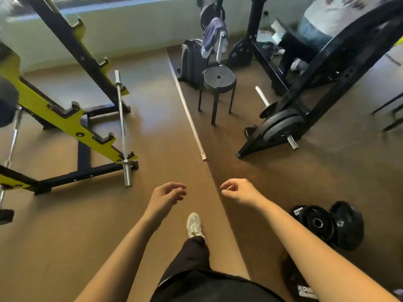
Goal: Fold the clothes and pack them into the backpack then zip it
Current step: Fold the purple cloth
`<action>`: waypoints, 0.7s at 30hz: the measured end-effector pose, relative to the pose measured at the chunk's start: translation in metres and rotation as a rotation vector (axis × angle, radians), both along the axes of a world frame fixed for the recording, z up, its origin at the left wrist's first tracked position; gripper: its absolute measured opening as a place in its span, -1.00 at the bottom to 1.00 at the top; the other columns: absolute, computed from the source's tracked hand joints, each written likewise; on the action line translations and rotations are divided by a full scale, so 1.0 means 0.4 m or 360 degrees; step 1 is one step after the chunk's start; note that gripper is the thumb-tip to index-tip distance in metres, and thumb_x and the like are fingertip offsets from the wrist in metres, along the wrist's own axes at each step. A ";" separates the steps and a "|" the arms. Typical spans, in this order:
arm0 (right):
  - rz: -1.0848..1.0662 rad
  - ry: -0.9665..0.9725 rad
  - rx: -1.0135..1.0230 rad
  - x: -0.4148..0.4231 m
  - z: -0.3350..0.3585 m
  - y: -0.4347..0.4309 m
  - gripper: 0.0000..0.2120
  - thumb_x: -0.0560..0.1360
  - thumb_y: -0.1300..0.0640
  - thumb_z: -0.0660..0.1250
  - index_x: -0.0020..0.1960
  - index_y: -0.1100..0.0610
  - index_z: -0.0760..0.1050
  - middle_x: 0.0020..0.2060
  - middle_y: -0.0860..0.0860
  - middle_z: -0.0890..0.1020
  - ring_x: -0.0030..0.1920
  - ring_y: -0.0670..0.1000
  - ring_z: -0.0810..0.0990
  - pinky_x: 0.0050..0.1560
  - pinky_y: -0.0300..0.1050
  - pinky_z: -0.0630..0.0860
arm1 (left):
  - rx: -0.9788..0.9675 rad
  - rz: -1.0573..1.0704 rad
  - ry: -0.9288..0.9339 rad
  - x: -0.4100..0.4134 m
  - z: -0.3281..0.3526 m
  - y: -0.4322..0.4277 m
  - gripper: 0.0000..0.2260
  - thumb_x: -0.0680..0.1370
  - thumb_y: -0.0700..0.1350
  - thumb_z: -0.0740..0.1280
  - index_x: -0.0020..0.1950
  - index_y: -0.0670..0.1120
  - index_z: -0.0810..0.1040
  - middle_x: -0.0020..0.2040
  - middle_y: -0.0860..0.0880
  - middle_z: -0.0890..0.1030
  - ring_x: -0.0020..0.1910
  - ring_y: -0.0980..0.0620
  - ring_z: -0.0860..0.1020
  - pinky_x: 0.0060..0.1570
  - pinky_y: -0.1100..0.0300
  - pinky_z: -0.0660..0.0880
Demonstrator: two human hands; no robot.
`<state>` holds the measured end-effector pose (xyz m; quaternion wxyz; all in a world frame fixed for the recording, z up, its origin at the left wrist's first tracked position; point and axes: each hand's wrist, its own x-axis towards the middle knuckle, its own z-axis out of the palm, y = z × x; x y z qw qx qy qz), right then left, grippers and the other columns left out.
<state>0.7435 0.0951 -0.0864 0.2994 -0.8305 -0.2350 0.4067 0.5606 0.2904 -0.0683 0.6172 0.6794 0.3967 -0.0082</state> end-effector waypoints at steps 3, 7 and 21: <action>0.0004 -0.0010 -0.0061 0.136 0.017 0.131 -0.79 0.57 0.10 0.41 0.18 0.13 0.63 -0.05 0.00 0.66 -0.16 -0.14 0.60 -0.31 -0.43 0.49 | -0.0049 0.0039 0.0015 0.145 0.002 0.119 -0.86 0.64 -0.18 0.31 0.03 -0.07 0.68 -0.06 -0.09 0.72 -0.06 -0.04 0.66 -0.08 0.18 0.56; -0.0079 -0.0052 -0.0011 0.321 0.038 0.281 -0.82 0.55 0.09 0.42 0.13 0.08 0.65 -0.06 -0.02 0.67 -0.04 -0.04 0.63 -0.07 -0.22 0.57 | -0.0073 -0.0038 0.0044 0.356 0.026 0.278 -0.86 0.65 -0.17 0.31 0.03 -0.08 0.67 -0.04 -0.11 0.71 -0.05 -0.03 0.65 -0.11 0.24 0.56; -0.0171 0.0009 0.0037 0.979 -0.026 0.724 -0.80 0.58 0.08 0.39 0.18 0.08 0.62 0.00 -0.03 0.66 0.05 -0.04 0.62 0.08 -0.08 0.61 | 0.0027 -0.0169 0.0234 1.052 -0.018 0.731 -0.86 0.65 -0.14 0.31 0.02 -0.06 0.67 -0.05 -0.07 0.72 -0.03 -0.05 0.67 -0.05 0.17 0.58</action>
